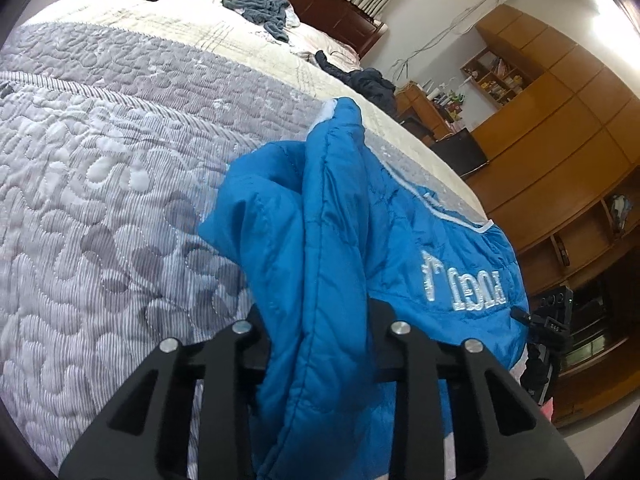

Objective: Fold large clothes

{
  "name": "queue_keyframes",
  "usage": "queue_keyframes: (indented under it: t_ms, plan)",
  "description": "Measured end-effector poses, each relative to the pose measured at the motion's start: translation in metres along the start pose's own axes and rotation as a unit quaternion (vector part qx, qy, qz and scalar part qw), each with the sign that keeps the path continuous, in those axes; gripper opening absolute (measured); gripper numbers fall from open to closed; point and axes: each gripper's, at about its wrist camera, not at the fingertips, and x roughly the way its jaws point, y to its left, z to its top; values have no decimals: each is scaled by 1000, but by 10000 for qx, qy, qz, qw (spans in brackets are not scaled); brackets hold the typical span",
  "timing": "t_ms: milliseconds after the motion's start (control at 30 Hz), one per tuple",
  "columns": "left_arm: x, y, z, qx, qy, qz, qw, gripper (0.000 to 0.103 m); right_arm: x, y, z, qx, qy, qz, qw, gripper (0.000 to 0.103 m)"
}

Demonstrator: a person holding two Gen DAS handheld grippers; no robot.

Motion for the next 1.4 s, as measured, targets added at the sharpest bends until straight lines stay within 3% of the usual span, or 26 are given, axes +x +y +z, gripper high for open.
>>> queue_keyframes:
  t_ms: [133,433,633,833,1000,1233,1400]
  plan:
    - [-18,-12,-13,170,-1,-58,9998,23,-16,17,-11,-167,26,-52,9998,33]
    - [-63,-31,-79,299,165,-168,9993,23,-59,44,-63,-498,178,-211,9984,33]
    - [-89,-38,-136,294,207,-239,9991,23,-84,38,-111,-456,256,-206,9984,33]
    - [-104,-39,-172,252,222,-335,9989,25,-102,23,-154,-253,219,-136,9993,33]
    - [-99,-27,-188,280,210,-240,9991,31,-99,8,-168,-37,260,-189,9995,36]
    - [-82,-3,-196,151,76,-534,9984,47,-81,-22,-169,313,324,52,9990,45]
    - [-84,4,-200,-45,101,-643,9979,51,-82,-25,-175,289,301,84,9991,50]
